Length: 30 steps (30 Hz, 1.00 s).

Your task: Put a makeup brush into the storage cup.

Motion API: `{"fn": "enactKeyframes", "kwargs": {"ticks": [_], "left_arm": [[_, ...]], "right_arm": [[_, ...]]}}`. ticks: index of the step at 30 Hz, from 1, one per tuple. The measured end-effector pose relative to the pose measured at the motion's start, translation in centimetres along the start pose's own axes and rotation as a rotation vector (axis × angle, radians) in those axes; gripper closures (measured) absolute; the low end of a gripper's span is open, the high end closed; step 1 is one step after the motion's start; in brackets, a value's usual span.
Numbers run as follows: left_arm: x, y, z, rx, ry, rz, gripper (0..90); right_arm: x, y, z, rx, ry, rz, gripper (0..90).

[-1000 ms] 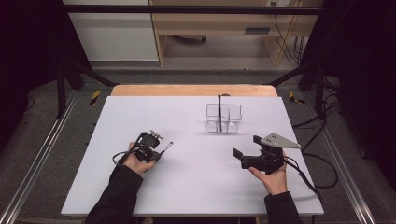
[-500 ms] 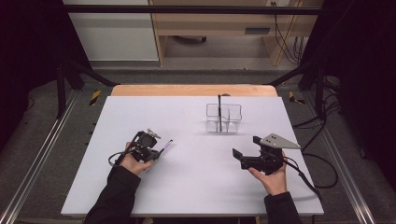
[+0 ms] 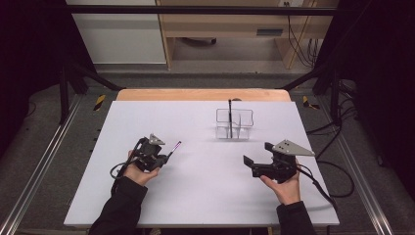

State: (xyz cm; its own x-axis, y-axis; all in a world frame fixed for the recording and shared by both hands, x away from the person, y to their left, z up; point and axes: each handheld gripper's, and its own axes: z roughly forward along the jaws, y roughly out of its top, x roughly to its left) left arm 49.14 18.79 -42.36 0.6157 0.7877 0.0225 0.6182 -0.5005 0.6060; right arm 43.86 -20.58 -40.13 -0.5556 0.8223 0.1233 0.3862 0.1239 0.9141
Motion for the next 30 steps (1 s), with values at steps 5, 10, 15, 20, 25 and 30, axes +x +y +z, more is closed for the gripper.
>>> {"fn": "enactKeyframes", "kwargs": {"ticks": [5, 10, 15, 20, 25, 30], "left_arm": [[-0.1, 0.0, -0.5, -0.042, 0.0, -0.014, 83.6], [-0.4, -0.1, -1.0, -0.091, 0.006, -0.022, 83.6], [-0.8, -0.1, -1.3, -0.129, 0.009, -0.028, 83.6], [-1.3, -0.1, -1.6, -0.172, 0.012, -0.032, 83.6], [-1.9, 0.0, -1.8, -0.197, 0.016, -0.027, 83.6], [-2.5, 0.0, -2.1, -0.226, 0.017, -0.021, 83.6]], "right_arm": [[0.2, 0.1, 0.1, -0.003, 0.004, -0.002, 7.1], [0.3, 0.3, 0.2, -0.01, 0.01, 0.002, 7.1], [0.6, 0.4, 0.5, -0.008, 0.018, 0.001, 7.0], [0.9, 0.6, 0.7, -0.011, 0.023, 0.009, 6.9], [1.3, 1.0, 1.2, -0.013, 0.031, 0.004, 6.9], [1.9, 1.6, 1.8, -0.023, 0.044, 0.006, 6.9]]}}
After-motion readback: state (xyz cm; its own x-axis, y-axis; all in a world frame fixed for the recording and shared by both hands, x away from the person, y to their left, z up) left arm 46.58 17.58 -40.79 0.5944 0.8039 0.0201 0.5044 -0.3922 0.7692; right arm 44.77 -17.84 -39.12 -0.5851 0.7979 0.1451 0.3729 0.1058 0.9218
